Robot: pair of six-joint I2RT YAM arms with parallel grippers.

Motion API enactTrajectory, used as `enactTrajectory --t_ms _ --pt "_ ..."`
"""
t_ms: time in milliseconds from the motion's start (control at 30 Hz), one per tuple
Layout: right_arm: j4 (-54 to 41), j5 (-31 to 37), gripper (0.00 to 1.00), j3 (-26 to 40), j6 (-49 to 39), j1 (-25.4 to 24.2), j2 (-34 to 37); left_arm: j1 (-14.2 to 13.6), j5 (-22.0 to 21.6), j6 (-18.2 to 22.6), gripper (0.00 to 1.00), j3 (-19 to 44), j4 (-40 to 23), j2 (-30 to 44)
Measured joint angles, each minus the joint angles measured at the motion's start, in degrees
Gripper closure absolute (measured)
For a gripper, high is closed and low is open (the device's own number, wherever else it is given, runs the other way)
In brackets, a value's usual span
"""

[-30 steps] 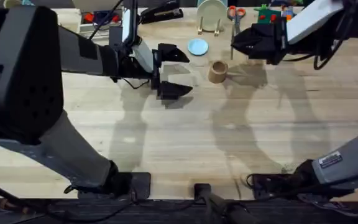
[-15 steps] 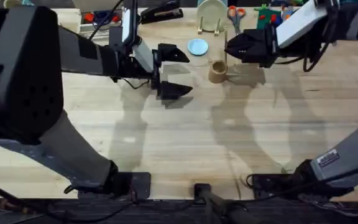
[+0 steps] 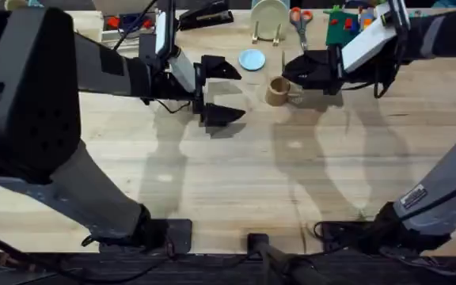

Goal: Pick up a utensil and set it on the pink plate, then put the other utensil in the container.

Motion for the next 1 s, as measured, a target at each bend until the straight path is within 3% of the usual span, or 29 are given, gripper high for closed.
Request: enactTrajectory --t_ms 833,1000 --pt "2.5 0.0 0.969 0.0 -2.1 1.1 4.5 0.0 0.0 0.0 0.006 0.0 0.0 0.0" --pt "2.6 0.0 0.926 0.0 -2.1 1.1 4.5 0.0 0.0 0.0 0.006 0.0 -0.5 0.0"
